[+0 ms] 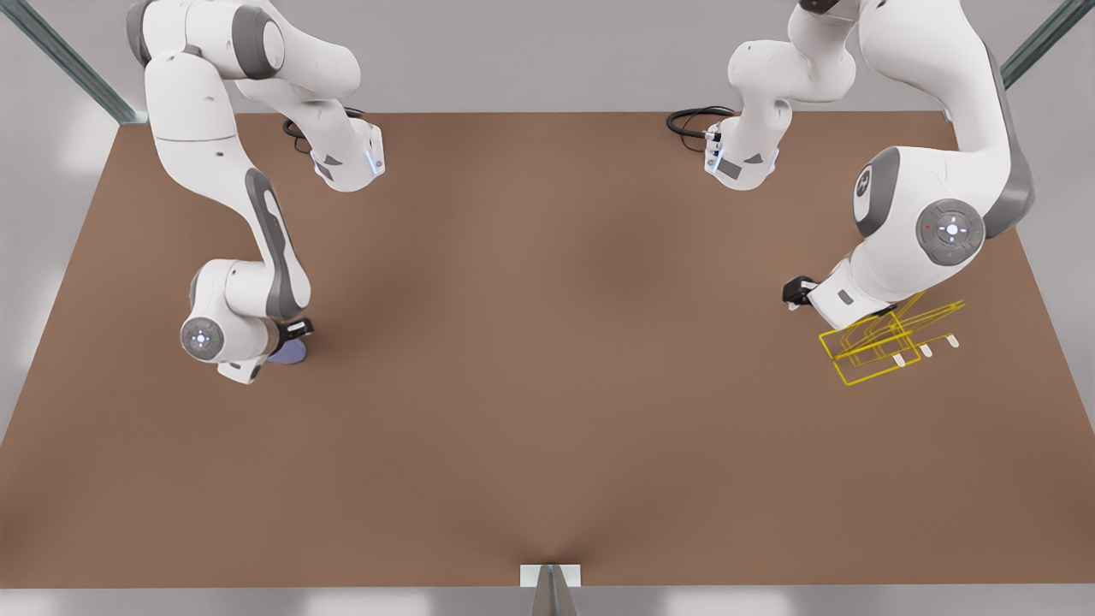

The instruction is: Place the cup on the cup holder

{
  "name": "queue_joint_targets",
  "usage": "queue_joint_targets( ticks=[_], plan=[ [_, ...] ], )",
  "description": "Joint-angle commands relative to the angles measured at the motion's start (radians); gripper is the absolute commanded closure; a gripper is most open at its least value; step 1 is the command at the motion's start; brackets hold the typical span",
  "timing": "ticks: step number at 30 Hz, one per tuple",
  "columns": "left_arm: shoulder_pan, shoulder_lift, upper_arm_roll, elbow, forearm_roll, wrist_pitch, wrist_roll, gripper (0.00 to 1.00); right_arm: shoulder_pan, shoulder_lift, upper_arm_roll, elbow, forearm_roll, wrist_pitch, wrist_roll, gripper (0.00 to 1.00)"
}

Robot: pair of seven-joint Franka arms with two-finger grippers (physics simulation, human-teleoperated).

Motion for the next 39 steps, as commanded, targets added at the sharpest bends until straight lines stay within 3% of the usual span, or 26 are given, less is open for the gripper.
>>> queue_joint_targets(
  ticks=[1, 6, 9, 19, 26, 28, 31, 34, 36, 39],
  plan=[
    [0.0, -0.001, 0.0, 0.0, 0.002, 0.002, 0.0, 0.0, 0.004, 0.003, -0.002, 0.009, -0.021, -0.006, -0.01, 0.53],
    [0.005, -0.001, 0.0, 0.0, 0.0, 0.005, 0.002, 0.0, 0.012, 0.001, -0.001, 0.063, -0.019, -0.11, -0.001, 0.53],
    [0.005, 0.001, 0.0, 0.0, 0.002, 0.005, 0.003, 0.0, 0.013, 0.003, -0.001, 0.064, -0.019, -0.108, -0.002, 0.74],
    [0.003, 0.002, 0.0, 0.0, -0.001, 0.004, 0.002, 0.0, 0.021, 0.038, -0.001, 0.097, -0.014, -0.11, -0.008, 0.79],
    [0.008, 0.001, 0.017, 0.048, 0.0, -0.056, 0.005, 0.0, 0.062, 0.046, 0.012, 0.259, 0.062, -0.108, -0.028, 0.79],
    [0.007, -0.001, 0.017, 0.054, 0.004, -0.162, 0.006, 0.0, 0.13, 0.041, 0.029, 0.285, 0.173, -0.111, -0.028, 0.79],
    [0.008, 0.001, 0.017, 0.059, 0.0, -0.171, 0.005, 0.0, 0.257, 0.032, 0.035, 0.313, 0.399, -0.111, -0.05, 0.79],
    [0.008, 0.004, 0.018, 0.056, 0.0, -0.19, 0.002, 0.0, 0.435, 0.063, 0.035, 0.485, 0.652, -0.105, 0.174, 0.79],
    [0.01, 0.022, 0.018, 0.056, 0.0, -0.211, 0.003, 0.0, 0.483, 0.167, 0.035, 0.541, 0.996, -0.01, 0.179, 0.79],
    [0.008, 0.042, 0.018, 0.051, -0.001, -0.239, 0.003, 0.0, 0.567, 0.353, 0.035, 0.756, 1.248, 0.131, 0.174, 0.79]
  ],
)
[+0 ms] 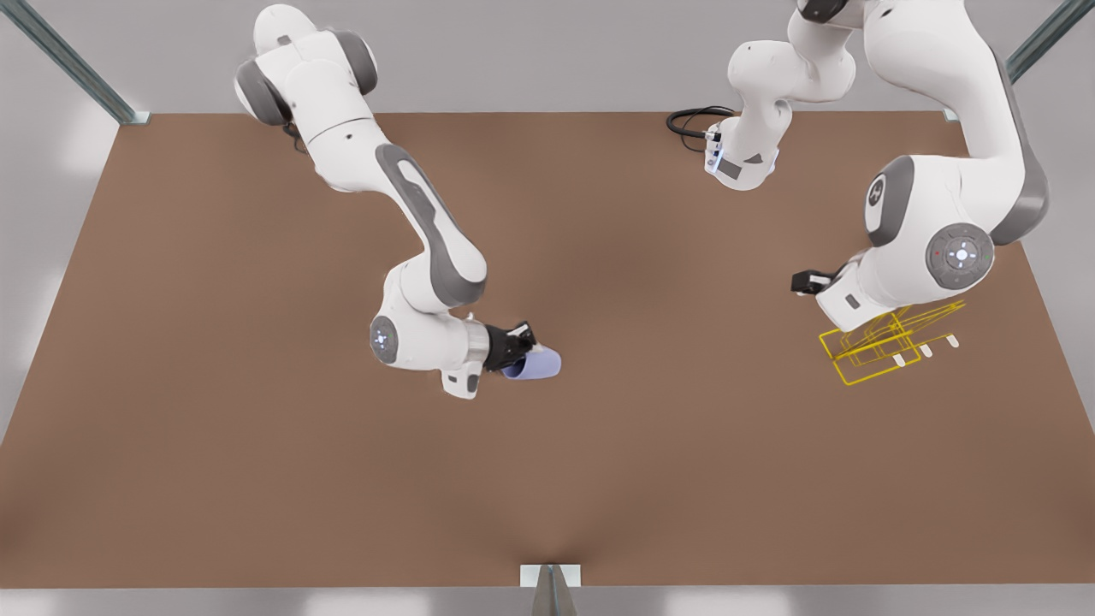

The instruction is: Place the cup on the cup holder

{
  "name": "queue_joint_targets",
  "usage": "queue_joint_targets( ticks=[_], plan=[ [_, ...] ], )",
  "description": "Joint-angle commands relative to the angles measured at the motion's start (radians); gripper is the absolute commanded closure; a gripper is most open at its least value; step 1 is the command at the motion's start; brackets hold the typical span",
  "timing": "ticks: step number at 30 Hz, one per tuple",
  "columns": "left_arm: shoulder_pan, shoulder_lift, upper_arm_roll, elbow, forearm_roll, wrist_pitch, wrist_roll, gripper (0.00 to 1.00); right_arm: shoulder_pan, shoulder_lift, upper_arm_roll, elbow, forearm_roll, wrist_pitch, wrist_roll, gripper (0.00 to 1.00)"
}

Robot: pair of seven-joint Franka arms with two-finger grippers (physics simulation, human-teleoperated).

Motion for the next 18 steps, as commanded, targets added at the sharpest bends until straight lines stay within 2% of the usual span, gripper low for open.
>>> queue_joint_targets(
  ticks=[1, 4, 6, 8, 9, 11, 17, 18],
  plan=[
    [-0.002, 0.002, 0.0, 0.0, 0.001, -0.057, -0.01, 0.0, 0.024, 0.108, 0.006, 0.139, 0.272, 0.188, 0.127, 0.79],
    [-0.002, 0.005, 0.0, 0.003, -0.005, -0.064, -0.038, 0.0, 0.075, 0.303, 0.015, 0.378, 0.358, 0.318, 0.129, 0.79],
    [-0.007, 0.004, -0.002, 0.006, 0.006, -0.064, -0.073, 0.0, 0.098, 0.338, 0.027, 0.406, 0.36, 0.376, 0.127, 0.79],
    [-0.022, -0.018, -0.006, -0.011, 0.018, -0.05, -0.151, 0.0, 0.098, 0.373, 0.029, 0.406, 0.395, 0.381, 0.123, 0.79],
    [-0.03, -0.021, -0.006, -0.02, 0.016, -0.039, -0.15, 0.0, 0.101, 0.4, 0.067, 0.4, 0.496, 0.381, 0.068, 0.79],
    [-0.038, -0.029, -0.005, -0.022, 0.015, 0.012, -0.144, 0.0, 0.101, 0.416, 0.07, 0.346, 0.507, 0.381, 0.003, 0.79],
    [-0.036, -0.038, -0.002, -0.065, 0.019, 0.059, -0.141, 0.0, 0.099, 0.433, 0.07, 0.349, 0.518, 0.376, 0.008, 0.79],
    [-0.038, -0.038, -0.002, -0.065, 0.019, 0.059, -0.141, 0.0, 0.099, 0.433, 0.07, 0.348, 0.518, 0.375, 0.006, 0.07]
  ],
)
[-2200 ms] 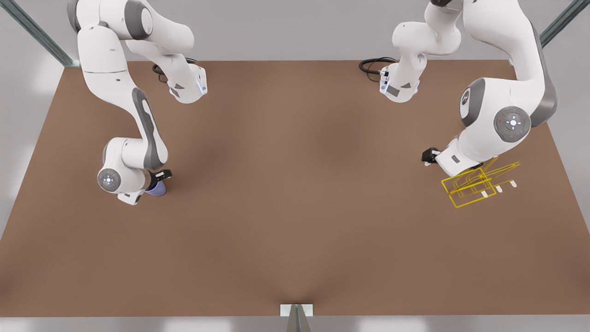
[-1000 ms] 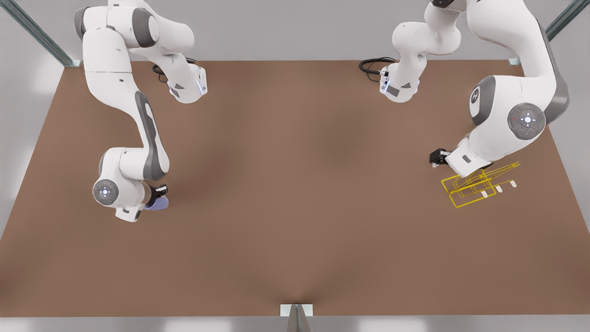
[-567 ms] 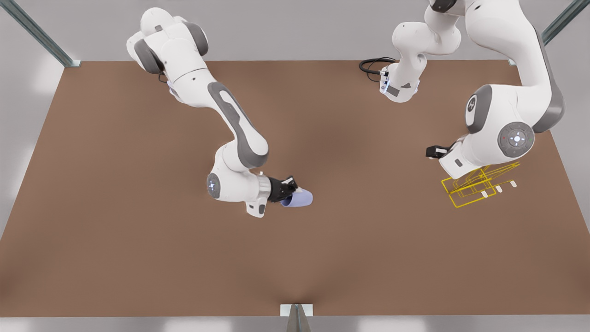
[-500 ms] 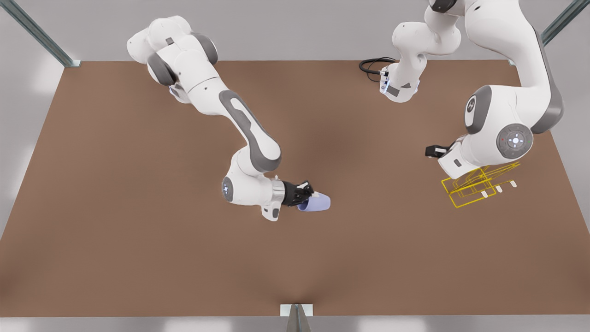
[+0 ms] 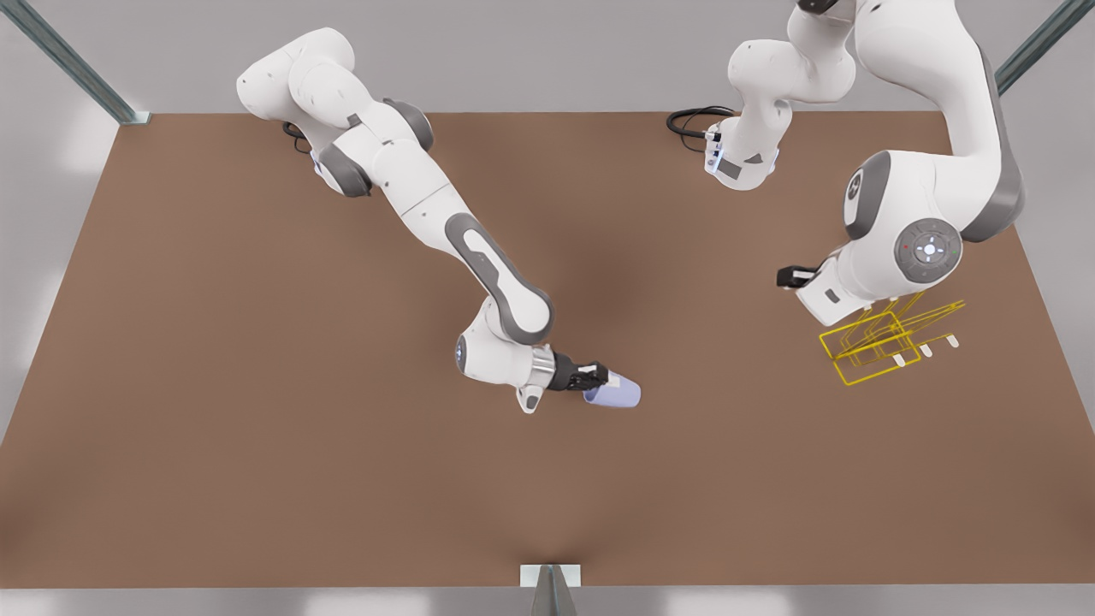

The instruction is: Place the cup on the cup holder

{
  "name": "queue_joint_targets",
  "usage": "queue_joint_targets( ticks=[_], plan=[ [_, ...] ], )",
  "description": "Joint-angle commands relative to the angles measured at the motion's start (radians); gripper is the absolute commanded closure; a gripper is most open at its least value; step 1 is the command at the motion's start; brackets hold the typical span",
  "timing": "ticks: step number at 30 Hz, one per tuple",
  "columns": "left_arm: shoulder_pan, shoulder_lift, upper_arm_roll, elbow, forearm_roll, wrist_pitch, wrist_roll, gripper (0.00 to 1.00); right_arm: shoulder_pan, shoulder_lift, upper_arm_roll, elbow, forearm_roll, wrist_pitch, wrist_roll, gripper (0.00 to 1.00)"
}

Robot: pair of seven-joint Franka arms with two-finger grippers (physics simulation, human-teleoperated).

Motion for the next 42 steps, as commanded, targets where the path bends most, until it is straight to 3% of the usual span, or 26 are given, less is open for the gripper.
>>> queue_joint_targets(
  ticks=[1, 9, 12, 14, 17, 19, 22, 24, 29, 32, 39, 42],
  plan=[
    [0.0, -0.002, 0.002, -0.006, 0.002, 0.029, -0.065, 0.0, -0.001, -0.001, 0.0, -0.002, 0.013, 0.018, -0.017, 0.0],
    [-0.005, -0.002, 0.012, -0.009, 0.002, 0.029, -0.066, 0.0, -0.017, -0.012, 0.0, -0.057, 0.006, 0.012, -0.008, 0.0],
    [-0.019, -0.003, 0.017, -0.022, 0.002, 0.028, -0.072, 0.0, -0.079, -0.033, -0.002, -0.124, -0.006, -0.19, 0.0, 0.0],
    [-0.059, 0.0, 0.015, -0.035, 0.001, 0.034, -0.219, 0.0, -0.083, -0.039, -0.002, -0.126, -0.008, -0.196, 0.006, 0.0],
    [-0.128, 0.018, 0.008, -0.035, -0.034, 0.088, -0.405, 0.0, -0.109, -0.087, -0.002, -0.13, -0.177, -0.262, 0.168, 0.0],
    [-0.204, 0.128, 0.008, 0.027, -0.036, 0.132, -0.621, 0.0, -0.171, -0.104, -0.006, -0.129, -0.282, -0.405, 0.175, 0.0],
    [-0.214, 0.426, 0.006, 0.362, -0.038, 0.121, -1.035, 0.0, -0.385, -0.165, -0.012, -0.115, -0.649, -0.874, 0.159, 0.0],
    [-0.254, 0.607, -0.009, 0.46, -0.038, 0.287, -1.591, 0.0, -0.449, -0.237, -0.012, -0.103, -0.853, -0.972, 0.161, 0.0],
    [-0.234, 0.705, -0.037, 0.465, -0.039, 0.493, -2.108, 0.0, -0.507, -0.431, -0.034, -0.127, -1.22, -1.016, 0.172, 0.0],
    [-0.192, 0.684, -0.098, 0.454, -0.051, 0.592, -2.338, 0.0, -0.509, -0.446, -0.034, -0.137, -1.235, -1.016, 0.172, 0.0],
    [-0.204, 0.714, -0.1, 0.431, -0.119, 0.602, -2.43, 0.0, -0.518, -0.46, -0.041, -0.14, -1.304, -1.011, 0.175, 0.0],
    [-0.24, 0.747, -0.133, 0.457, -0.117, 0.638, -2.427, 0.0, -0.524, -0.706, -0.041, -0.316, -1.447, -1.011, 0.176, 0.0]
  ],
)
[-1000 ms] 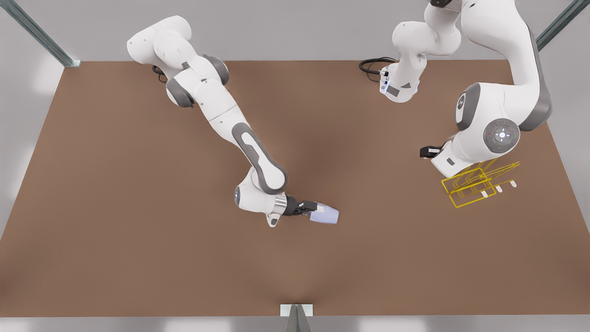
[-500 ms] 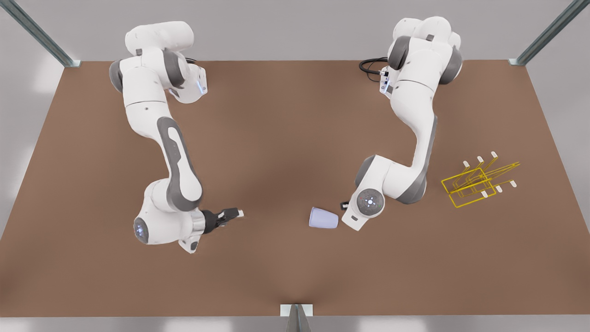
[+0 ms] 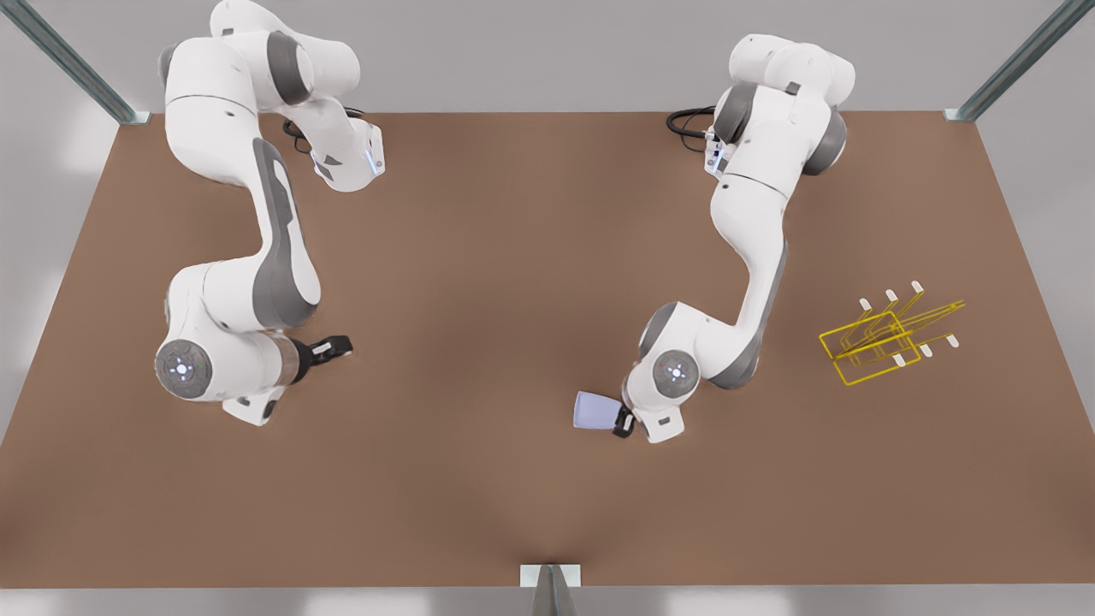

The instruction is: Place the cup on the cup holder

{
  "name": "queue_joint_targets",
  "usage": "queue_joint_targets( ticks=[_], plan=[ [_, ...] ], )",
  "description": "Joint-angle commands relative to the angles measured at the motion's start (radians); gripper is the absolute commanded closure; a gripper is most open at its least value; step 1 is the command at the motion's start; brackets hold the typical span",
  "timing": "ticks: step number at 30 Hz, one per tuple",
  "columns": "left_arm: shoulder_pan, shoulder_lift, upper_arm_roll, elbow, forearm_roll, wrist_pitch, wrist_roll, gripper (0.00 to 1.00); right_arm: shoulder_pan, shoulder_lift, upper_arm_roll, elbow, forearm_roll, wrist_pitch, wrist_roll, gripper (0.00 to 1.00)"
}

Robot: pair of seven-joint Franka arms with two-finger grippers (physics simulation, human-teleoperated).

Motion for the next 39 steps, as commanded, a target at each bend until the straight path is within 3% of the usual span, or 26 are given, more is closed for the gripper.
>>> queue_joint_targets(
  ticks=[1, 7, 29, 32, 35, 38, 39],
  plan=[
    [-0.013, 0.007, -0.007, 0.007, -0.006, 0.08, -0.78, 0.0, 0.0, -0.106, 0.0, -0.092, -0.085, -0.017, 0.04, 0.0],
    [-0.016, 0.039, -0.028, 0.007, -0.007, 0.154, -0.722, 0.0, 0.002, -0.282, 0.0, -0.231, -0.137, 0.054, 0.036, 0.0],
    [-0.025, 0.143, -0.027, -0.002, -0.004, 0.235, -0.682, 0.0, 0.023, -0.251, -0.022, -0.216, -0.147, 0.052, 0.037, 0.0],
    [-0.025, 0.149, -0.028, -0.002, -0.004, 0.236, -0.683, 0.14, 0.025, -0.25, -0.023, -0.215, -0.145, 0.052, 0.036, 0.0],
    [-0.024, 0.151, -0.027, 0.0, -0.004, 0.235, -0.667, 0.14, 0.032, -0.25, -0.023, -0.213, -0.147, 0.052, 0.036, 0.0],
    [-0.008, 0.122, -0.021, 0.003, -0.004, 0.139, -0.665, 0.14, 0.032, -0.239, -0.023, -0.213, -0.147, 0.052, 0.04, 0.0],
    [0.004, 0.105, -0.013, 0.033, -0.004, 0.01, -0.667, 0.14, 0.032, -0.239, -0.028, -0.213, -0.147, 0.052, 0.037, 0.0]
  ],
)
